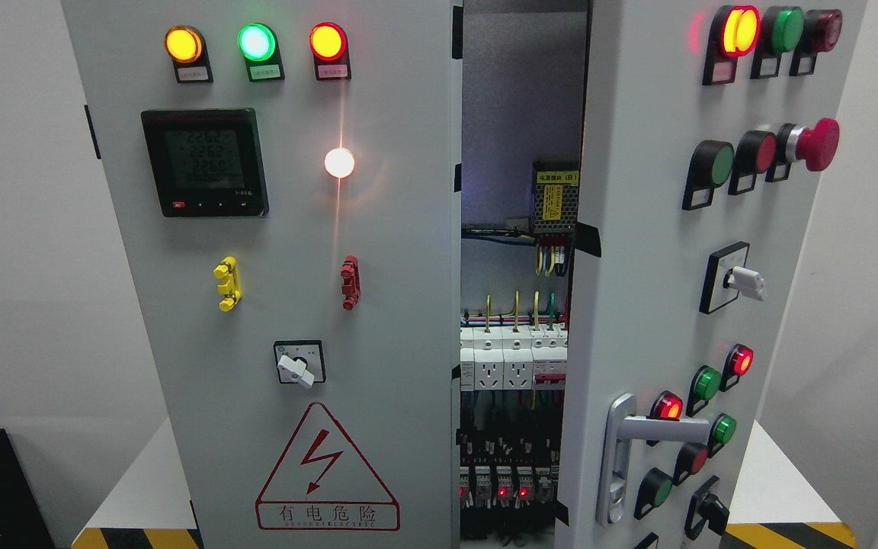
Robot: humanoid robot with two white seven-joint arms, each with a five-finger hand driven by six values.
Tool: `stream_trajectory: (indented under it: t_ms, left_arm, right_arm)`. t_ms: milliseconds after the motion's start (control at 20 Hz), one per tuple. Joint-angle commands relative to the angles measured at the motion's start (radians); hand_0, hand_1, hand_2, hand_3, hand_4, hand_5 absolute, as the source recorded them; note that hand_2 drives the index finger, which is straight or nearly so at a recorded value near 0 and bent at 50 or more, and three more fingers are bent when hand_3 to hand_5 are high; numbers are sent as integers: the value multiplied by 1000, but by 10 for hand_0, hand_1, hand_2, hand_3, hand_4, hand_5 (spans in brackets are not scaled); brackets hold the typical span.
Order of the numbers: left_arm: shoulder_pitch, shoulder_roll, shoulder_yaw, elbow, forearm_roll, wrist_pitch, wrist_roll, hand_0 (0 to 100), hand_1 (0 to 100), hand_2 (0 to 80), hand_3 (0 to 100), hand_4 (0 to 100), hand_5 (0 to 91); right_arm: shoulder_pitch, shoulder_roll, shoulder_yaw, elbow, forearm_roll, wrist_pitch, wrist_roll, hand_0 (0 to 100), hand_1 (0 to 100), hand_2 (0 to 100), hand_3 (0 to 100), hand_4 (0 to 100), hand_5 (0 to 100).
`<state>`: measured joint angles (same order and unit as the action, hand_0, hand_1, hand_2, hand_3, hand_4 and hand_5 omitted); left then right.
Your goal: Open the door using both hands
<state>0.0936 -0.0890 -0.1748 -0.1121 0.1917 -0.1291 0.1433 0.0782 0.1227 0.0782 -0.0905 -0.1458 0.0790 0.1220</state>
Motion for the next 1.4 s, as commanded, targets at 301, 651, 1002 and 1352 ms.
stream_trajectory:
  t_ms: [301,651,1002,1352]
  left_arm:
    - [0,0,0,0,0,0,-1,0,0,0,0,0,0]
    - [1,0,-2,-26,0,-3,-1,0,0,0,0,0,0]
    - [55,11,-5,-161,2,-4,-2,0,0,0,0,0,0]
    - [216,72,-35,-490,3,-7,-4,0,0,0,0,0,0]
  right_arm:
    - [0,0,0,0,0,-1,-1,191,0,0,0,0,0]
    - [0,0,0,0,0,-1,-1,190,0,0,0,0,0]
    - [0,0,0,0,0,-1,-1,190,0,0,0,0,0]
    - [0,0,0,0,0,-1,1,190,0,0,0,0,0]
